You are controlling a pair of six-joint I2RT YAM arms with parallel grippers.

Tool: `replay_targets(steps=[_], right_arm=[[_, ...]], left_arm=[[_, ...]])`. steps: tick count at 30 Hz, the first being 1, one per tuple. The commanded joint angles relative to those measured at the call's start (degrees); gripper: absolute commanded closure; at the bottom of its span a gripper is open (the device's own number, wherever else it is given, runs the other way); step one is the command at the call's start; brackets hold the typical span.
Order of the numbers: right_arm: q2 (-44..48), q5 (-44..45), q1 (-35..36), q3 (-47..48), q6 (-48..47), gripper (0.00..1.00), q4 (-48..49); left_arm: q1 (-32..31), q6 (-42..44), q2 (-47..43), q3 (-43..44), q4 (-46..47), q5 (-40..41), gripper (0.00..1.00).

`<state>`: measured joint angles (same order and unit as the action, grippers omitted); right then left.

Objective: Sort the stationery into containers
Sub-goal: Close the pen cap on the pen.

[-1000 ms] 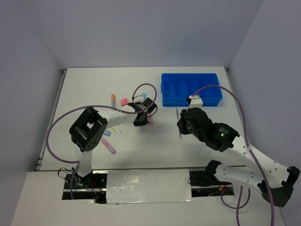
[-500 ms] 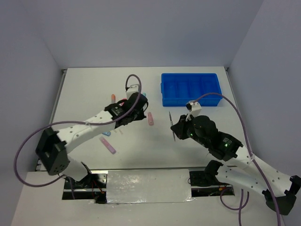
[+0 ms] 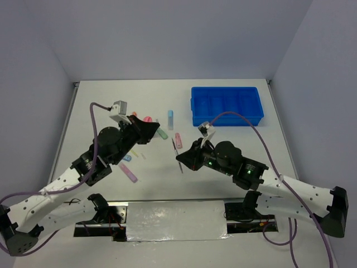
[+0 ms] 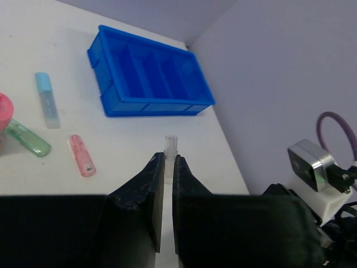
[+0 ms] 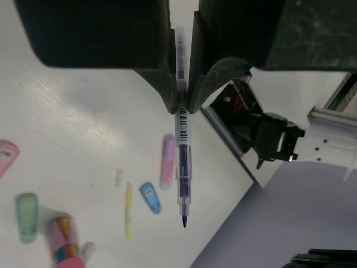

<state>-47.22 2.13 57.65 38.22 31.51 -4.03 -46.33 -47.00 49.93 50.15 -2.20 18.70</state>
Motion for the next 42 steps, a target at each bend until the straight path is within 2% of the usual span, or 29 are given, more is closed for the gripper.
replay_targets(steps=[1,11,21,42], right_arm=[[-1.4,2.9,4.0,0.8,1.9,1.00,12.3],[-8.4,8.2,10.3,5.6,1.5,1.00,16.3],[-9.4,11.7,10.3,7.2,1.0,1.00,13.4],[-10.9,12.0,10.3,9.2,-0.1,1.00,12.3]], left_arm=[[-0.1,-1.9,-3.9,-3.1,10.6,-3.3,1.00],[-0.1,-4.1,-8.5,-8.7,16.2,-6.0,1.00],[-0.1,-3.9,-9.9,-9.2,15.8,-6.2,1.00],[-0.1,-3.7,-9.5,-9.7,15.5,-6.5,1.00]])
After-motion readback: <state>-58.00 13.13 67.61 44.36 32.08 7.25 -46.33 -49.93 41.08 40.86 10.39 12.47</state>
